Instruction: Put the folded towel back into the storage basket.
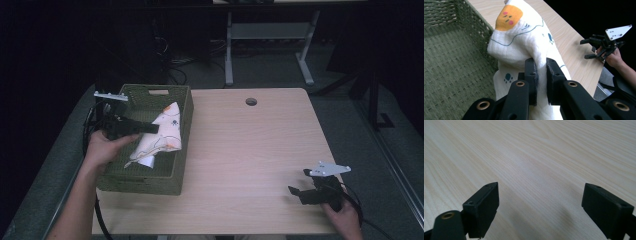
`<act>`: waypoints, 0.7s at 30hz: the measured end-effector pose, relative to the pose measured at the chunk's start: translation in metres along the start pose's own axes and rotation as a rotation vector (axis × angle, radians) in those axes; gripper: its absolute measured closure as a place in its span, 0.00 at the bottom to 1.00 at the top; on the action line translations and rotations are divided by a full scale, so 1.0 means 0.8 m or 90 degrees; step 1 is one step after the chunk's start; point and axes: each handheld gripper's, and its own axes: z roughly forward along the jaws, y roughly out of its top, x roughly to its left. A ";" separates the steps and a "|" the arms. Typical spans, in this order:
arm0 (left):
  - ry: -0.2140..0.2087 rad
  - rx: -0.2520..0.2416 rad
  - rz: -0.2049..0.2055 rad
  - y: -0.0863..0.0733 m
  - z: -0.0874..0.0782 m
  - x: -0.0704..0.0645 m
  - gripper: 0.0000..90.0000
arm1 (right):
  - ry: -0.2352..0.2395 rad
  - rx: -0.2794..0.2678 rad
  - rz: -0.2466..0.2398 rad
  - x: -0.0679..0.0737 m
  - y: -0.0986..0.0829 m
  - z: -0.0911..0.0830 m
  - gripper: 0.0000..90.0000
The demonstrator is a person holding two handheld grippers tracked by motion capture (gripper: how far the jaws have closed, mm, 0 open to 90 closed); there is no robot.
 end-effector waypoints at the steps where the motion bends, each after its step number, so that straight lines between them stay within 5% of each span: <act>1: 0.001 -0.002 -0.001 -0.002 -0.003 0.003 0.91 | -0.001 0.002 0.000 0.000 0.000 0.000 0.16; 21: 0.015 0.018 -0.017 -0.012 -0.013 0.036 0.90 | -0.006 0.004 0.004 -0.001 0.000 0.001 0.16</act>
